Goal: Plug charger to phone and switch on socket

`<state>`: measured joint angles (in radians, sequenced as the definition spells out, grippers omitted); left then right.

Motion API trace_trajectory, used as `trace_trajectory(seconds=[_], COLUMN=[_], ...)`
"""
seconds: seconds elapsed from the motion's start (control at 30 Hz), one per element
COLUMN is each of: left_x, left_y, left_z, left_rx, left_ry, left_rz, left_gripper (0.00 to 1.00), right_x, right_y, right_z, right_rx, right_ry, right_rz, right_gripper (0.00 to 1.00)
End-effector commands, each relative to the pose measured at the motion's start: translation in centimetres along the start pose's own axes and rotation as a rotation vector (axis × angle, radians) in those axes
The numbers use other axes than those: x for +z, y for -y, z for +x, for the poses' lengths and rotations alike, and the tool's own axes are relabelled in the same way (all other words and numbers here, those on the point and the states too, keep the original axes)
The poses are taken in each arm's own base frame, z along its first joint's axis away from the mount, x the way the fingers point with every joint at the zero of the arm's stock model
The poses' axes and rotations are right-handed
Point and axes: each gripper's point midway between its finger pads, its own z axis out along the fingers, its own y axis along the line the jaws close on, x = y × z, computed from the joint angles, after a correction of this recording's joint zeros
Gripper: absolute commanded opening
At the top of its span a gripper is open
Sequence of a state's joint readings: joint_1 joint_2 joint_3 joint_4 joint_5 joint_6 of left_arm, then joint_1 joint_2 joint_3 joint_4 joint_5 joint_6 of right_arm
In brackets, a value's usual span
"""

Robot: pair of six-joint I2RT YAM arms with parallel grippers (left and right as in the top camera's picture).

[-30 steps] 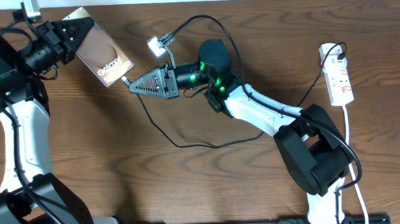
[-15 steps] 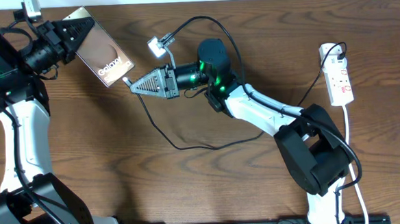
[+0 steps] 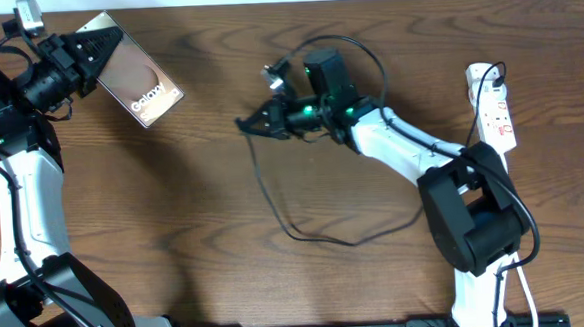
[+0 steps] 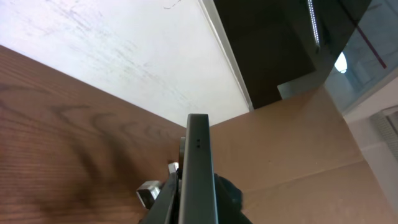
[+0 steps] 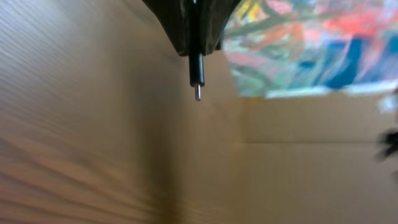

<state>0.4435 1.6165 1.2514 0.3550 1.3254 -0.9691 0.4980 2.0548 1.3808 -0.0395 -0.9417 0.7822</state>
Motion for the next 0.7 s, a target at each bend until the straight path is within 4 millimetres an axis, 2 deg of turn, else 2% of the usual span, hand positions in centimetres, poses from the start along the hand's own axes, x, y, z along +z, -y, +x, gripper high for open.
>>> trace_trajectory(seconds=[0.0, 0.07, 0.17, 0.27, 0.4, 0.57, 0.67], left_x=[-0.1, -0.1, -0.1, -0.1, -0.1, -0.1, -0.1], left_y=[0.3, 0.3, 0.4, 0.4, 0.4, 0.4, 0.4], left_z=[0.2, 0.2, 0.2, 0.2, 0.2, 0.2, 0.2], left_rx=[-0.003, -0.003, -0.003, -0.002, 0.001, 0.001, 0.001], left_ry=[-0.012, -0.013, -0.015, -0.015, -0.015, -0.015, -0.015], left_rz=[0.01, 0.011, 0.012, 0.012, 0.012, 0.012, 0.012], left_gripper=[0.08, 0.08, 0.07, 0.07, 0.07, 0.07, 0.07], right_x=[-2.2, -4.2, -8.1, -11.8, -14.4, -15.1, -15.3], right_y=[4.8, 8.9, 14.1, 17.3, 19.0, 19.2, 19.1], right_z=[-2.0, -1.7, -0.6, 0.9, 2.8, 4.7, 6.5], right_rx=[-0.035, 0.04, 0.148, 0.229, 0.293, 0.335, 0.377], right_ry=[0.11, 0.134, 0.159, 0.16, 0.126, 0.065, 0.007], right_rz=[0.224, 0.413, 0.688, 0.899, 1.031, 1.075, 1.101], right_gripper=[0.01, 0.02, 0.01, 0.01, 0.01, 0.01, 0.01])
